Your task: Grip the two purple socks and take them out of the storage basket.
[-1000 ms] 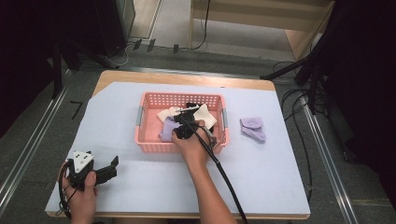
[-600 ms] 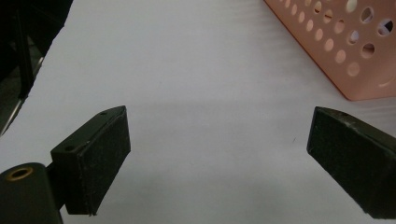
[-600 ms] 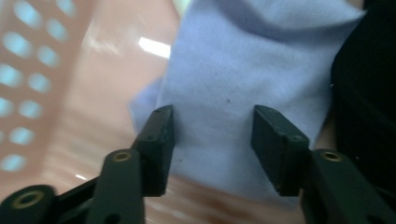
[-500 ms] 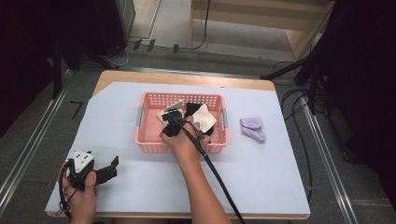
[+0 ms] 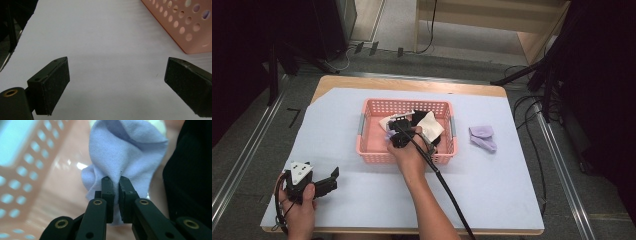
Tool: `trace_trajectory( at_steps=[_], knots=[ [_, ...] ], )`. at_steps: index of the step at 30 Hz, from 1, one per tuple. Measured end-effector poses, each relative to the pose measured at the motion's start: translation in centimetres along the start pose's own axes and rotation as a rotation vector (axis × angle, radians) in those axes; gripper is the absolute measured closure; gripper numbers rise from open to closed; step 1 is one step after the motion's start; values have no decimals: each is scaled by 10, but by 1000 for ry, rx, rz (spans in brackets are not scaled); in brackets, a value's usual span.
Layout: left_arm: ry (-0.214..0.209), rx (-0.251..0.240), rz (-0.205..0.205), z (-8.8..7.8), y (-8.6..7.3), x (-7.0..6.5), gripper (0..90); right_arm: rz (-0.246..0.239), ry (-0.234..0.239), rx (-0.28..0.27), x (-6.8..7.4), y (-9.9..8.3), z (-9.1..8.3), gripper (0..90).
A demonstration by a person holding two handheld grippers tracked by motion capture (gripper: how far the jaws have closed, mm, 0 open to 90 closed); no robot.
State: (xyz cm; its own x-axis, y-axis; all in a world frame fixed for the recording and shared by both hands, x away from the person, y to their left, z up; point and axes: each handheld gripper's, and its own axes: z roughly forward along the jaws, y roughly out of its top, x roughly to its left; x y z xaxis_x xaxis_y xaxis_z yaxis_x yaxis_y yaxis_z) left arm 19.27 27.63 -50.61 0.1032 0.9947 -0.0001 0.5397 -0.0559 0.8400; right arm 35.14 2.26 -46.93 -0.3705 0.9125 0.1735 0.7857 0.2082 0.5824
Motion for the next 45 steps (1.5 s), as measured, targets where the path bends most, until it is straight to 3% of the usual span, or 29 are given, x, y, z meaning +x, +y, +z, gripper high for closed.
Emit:
trace_trajectory(
  at_steps=[2, 3, 9, 12, 13, 15, 16, 23, 33, 45],
  knots=[
    [0, -1, 1, 0, 0, 0, 68, 7, 14, -32, 0, 0, -2, 848],
    [0, 0, -1, 0, 0, 0, 68, -14, 30, -98, -1, -2, -6, 847],
    [2, 3, -1, 0, 0, 0, 68, -44, 47, -272, -3, -5, -14, 847],
    [2, 3, -1, 0, 0, 0, 68, -52, 50, -316, -4, -6, -16, 847],
    [1, 2, -1, 0, 0, 0, 68, -66, 52, -360, -5, -7, -18, 847],
    [1, 2, -1, 0, 0, 0, 68, -67, 52, -378, -5, -7, -19, 846],
    [2, 3, -1, 0, 0, 0, 68, -78, 48, -422, -5, -8, -21, 846],
    [2, 3, -2, 0, 0, 0, 68, -96, 69, -529, -8, -11, -29, 846],
    [3, 2, 1, 0, 0, 0, 68, -98, 67, -625, -16, -12, -42, 846],
    [2, -1, 0, 0, 0, 0, 68, -100, 33, -685, -31, -11, -55, 846]
  ],
)
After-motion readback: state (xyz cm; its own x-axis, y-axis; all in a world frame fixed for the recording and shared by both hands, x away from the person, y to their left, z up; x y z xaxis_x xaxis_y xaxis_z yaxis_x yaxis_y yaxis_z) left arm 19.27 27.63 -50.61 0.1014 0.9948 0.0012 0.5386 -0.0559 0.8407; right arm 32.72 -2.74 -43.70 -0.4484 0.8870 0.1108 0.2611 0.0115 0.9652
